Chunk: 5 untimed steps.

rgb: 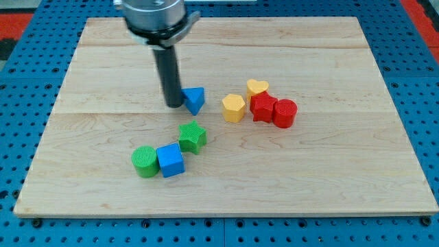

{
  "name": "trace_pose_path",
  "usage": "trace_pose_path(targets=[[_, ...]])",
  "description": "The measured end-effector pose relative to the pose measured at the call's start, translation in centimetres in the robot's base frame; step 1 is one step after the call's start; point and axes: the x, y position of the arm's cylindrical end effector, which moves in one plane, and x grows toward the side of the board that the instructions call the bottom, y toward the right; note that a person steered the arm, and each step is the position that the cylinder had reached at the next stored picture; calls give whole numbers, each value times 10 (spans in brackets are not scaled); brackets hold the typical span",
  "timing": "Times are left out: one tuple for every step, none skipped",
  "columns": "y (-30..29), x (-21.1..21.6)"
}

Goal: Push the blue triangle closer to the yellow heart

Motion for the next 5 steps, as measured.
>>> trace_pose_path(targets=[[57, -10], [73, -19], [74, -62], [97, -52], [96, -41]])
